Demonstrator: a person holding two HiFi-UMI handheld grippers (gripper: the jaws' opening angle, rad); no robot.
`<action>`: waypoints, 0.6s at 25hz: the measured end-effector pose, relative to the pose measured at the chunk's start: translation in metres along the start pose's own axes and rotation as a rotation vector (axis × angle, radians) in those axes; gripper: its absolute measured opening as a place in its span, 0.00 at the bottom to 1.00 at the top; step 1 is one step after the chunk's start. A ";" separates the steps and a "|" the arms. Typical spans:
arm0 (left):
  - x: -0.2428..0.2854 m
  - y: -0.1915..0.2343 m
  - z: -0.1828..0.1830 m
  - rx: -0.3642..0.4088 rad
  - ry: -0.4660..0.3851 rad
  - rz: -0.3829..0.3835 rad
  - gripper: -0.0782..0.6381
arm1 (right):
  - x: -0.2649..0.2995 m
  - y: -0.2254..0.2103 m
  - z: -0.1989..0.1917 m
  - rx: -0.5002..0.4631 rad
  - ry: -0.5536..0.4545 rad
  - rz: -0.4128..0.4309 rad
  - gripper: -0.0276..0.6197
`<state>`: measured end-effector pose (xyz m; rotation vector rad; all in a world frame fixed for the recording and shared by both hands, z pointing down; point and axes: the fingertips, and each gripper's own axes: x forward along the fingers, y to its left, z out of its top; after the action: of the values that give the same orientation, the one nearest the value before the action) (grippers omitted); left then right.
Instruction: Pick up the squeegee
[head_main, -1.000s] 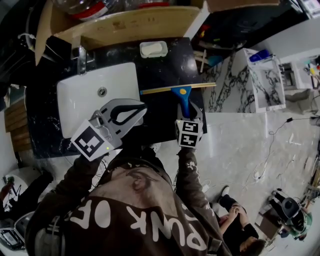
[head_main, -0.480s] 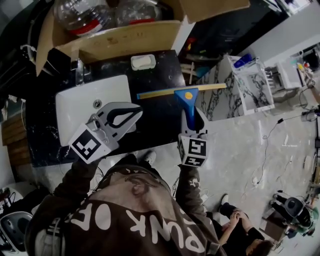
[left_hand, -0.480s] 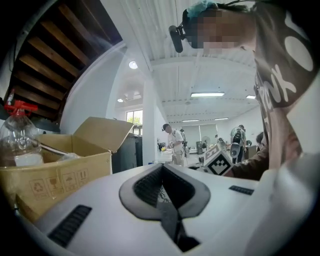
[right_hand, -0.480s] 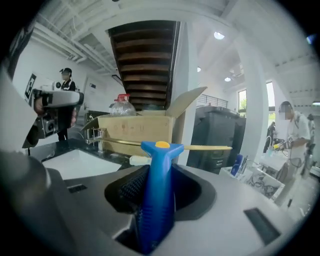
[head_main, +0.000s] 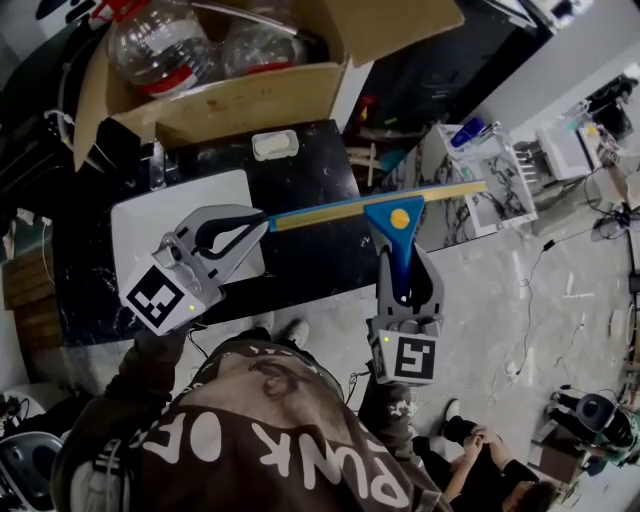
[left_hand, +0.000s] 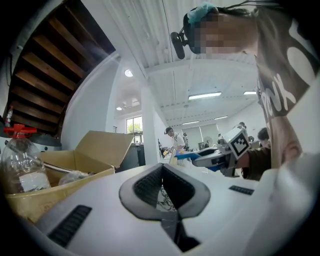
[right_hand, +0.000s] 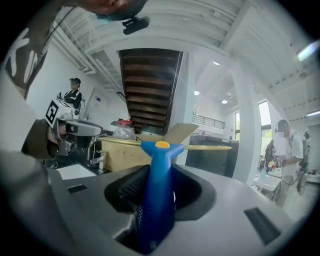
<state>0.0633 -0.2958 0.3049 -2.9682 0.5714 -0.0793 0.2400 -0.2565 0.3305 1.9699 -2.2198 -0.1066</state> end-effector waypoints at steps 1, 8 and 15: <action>0.000 0.000 0.000 0.003 0.000 0.001 0.11 | -0.005 0.000 0.003 -0.008 -0.007 0.002 0.27; 0.003 0.000 0.005 0.019 -0.009 0.007 0.11 | -0.014 -0.001 0.004 -0.034 -0.021 0.008 0.27; 0.005 -0.001 0.009 0.029 -0.011 0.008 0.11 | -0.016 -0.004 0.008 -0.035 -0.033 0.011 0.26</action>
<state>0.0691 -0.2956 0.2961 -2.9367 0.5753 -0.0701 0.2439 -0.2416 0.3205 1.9511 -2.2335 -0.1763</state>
